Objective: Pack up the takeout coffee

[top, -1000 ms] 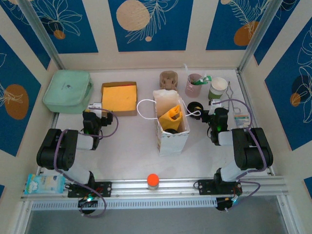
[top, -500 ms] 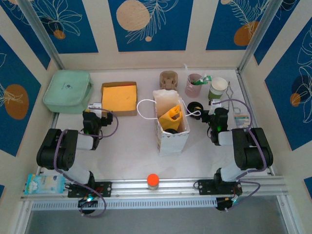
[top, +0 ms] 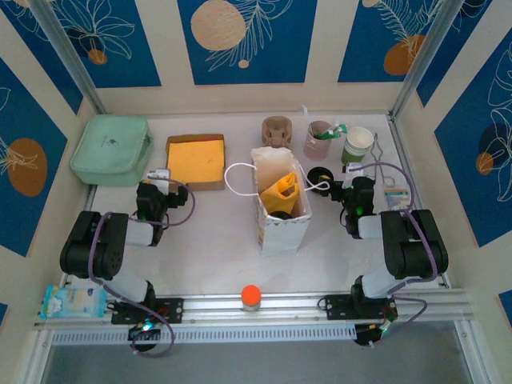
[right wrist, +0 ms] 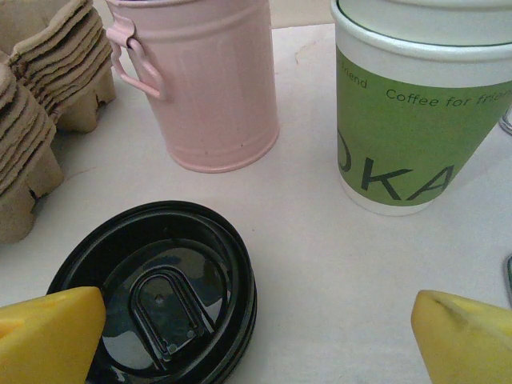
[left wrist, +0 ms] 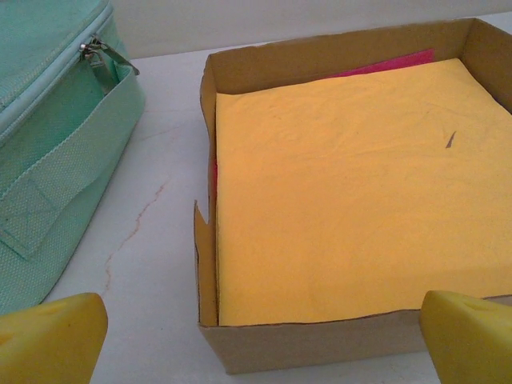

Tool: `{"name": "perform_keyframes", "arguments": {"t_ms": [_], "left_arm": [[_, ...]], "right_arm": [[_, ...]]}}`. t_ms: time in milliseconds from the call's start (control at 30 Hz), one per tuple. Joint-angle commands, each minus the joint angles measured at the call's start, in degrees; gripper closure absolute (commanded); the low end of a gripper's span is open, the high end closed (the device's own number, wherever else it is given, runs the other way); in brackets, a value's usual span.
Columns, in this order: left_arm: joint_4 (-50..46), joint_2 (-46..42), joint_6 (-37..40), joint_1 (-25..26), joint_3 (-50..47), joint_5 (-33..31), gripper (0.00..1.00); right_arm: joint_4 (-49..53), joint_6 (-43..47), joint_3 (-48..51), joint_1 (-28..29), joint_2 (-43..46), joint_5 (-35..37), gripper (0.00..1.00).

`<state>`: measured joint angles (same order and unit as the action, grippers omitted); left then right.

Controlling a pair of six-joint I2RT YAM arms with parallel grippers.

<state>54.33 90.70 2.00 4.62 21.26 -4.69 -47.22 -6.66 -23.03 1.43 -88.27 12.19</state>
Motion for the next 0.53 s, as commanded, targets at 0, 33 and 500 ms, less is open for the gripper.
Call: {"name": "perform_keyframes", "arguments": {"t_ms": [0, 33, 500], "left_arm": [[-0.3, -1.0, 1.2, -0.1, 0.2, 1.2, 0.0], [-0.3, -1.0, 1.2, -0.1, 0.1, 1.2, 0.0], [-0.3, -0.9, 1.9, -0.5, 0.1, 4.2, 0.0]], "right_arm": [[-0.7, -0.5, 0.0, 0.1, 0.9, 0.5, 0.01], [-0.7, -0.5, 0.0, 0.0, 1.0, 0.4, 0.01], [-0.5, -0.6, -0.1, -0.1, 1.0, -0.2, 0.01]]}}
